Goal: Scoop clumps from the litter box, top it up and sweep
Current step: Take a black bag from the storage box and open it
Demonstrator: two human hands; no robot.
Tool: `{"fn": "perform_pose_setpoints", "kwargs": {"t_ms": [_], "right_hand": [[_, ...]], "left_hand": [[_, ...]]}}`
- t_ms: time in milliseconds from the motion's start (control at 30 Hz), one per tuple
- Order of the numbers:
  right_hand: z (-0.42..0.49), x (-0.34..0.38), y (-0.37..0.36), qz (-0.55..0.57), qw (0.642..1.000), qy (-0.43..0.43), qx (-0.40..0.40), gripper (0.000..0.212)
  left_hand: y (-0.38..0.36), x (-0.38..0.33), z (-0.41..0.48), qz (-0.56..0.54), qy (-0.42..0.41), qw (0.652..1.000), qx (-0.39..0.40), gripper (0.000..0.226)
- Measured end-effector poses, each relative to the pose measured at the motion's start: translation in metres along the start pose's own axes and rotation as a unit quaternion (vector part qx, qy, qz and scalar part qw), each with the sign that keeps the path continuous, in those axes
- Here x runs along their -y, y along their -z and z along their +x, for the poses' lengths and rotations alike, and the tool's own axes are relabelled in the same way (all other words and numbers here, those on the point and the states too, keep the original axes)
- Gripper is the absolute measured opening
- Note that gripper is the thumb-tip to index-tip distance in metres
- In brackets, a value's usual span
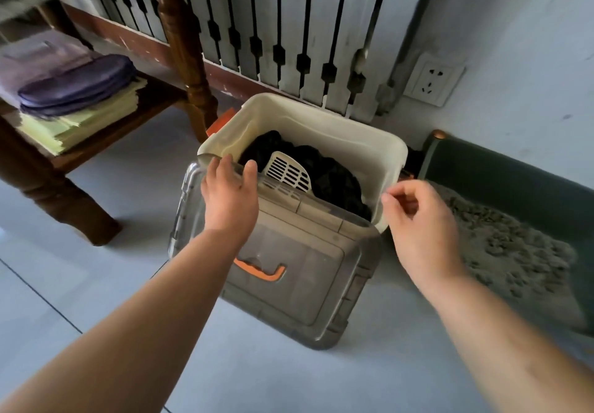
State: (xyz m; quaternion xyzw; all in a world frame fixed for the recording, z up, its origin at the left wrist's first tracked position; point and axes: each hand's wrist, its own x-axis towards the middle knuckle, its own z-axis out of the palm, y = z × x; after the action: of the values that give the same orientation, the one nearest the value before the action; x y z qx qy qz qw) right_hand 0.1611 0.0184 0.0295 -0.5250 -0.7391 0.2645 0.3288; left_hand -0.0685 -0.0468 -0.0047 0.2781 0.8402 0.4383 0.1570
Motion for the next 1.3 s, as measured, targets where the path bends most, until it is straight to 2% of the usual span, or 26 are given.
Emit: {"fn": "perform_pose_setpoints", "kwargs": {"t_ms": [100,233,300,367,433,533,600,700,833,967,1033,1100,1200,1300], "right_hand": [[0.044,0.024,-0.018,-0.019,0.991,-0.014,0.129,0.008],[0.081,0.030,-0.046,-0.113,0.970,-0.010,0.214,0.016],[0.094,0.031,-0.070,-0.125,0.951,-0.026,0.283,0.017],[0.103,0.032,-0.088,-0.198,0.916,-0.046,0.346,0.023],[0.106,0.029,-0.101,-0.278,0.878,-0.060,0.386,0.033],[0.105,0.025,-0.107,-0.350,0.827,-0.060,0.436,0.034],[0.104,0.023,-0.106,-0.365,0.809,-0.069,0.455,0.033],[0.106,0.021,-0.103,-0.370,0.802,-0.069,0.465,0.032],[0.108,0.030,-0.092,-0.388,0.807,-0.037,0.443,0.030],[0.117,0.034,-0.067,-0.364,0.870,-0.021,0.333,0.025],[0.116,0.032,-0.046,-0.335,0.899,-0.027,0.283,0.024],[0.107,0.025,-0.018,-0.276,0.934,-0.033,0.224,0.014],[0.084,0.006,0.028,-0.139,0.978,-0.090,0.129,0.019],[0.059,-0.040,0.066,-0.079,0.975,-0.207,0.029,0.015]], "left_hand": [[-0.002,-0.005,0.002,0.000,-0.020,1.000,0.000,0.055],[0.001,-0.009,0.003,0.023,-0.037,0.999,0.001,0.050],[0.003,-0.006,0.011,0.027,-0.030,0.999,-0.006,0.050],[0.004,-0.006,0.015,0.026,-0.023,0.999,-0.008,0.050],[0.004,-0.006,0.017,0.022,-0.021,1.000,-0.007,0.050],[0.004,-0.005,0.021,0.022,-0.031,0.999,-0.002,0.050],[0.003,-0.006,0.021,0.021,-0.039,0.999,-0.004,0.049],[0.003,-0.007,0.022,0.018,-0.045,0.999,-0.006,0.047],[-0.003,-0.012,0.019,0.009,-0.067,0.998,0.009,0.046],[-0.011,-0.019,0.011,0.022,-0.109,0.994,0.021,0.041],[-0.015,-0.023,0.007,0.030,-0.124,0.991,0.040,0.038],[-0.020,-0.028,0.003,0.051,-0.134,0.987,0.072,0.037],[-0.028,-0.037,-0.002,0.096,-0.143,0.977,0.127,0.037],[-0.036,-0.048,-0.004,0.143,-0.132,0.962,0.193,0.041]]}}
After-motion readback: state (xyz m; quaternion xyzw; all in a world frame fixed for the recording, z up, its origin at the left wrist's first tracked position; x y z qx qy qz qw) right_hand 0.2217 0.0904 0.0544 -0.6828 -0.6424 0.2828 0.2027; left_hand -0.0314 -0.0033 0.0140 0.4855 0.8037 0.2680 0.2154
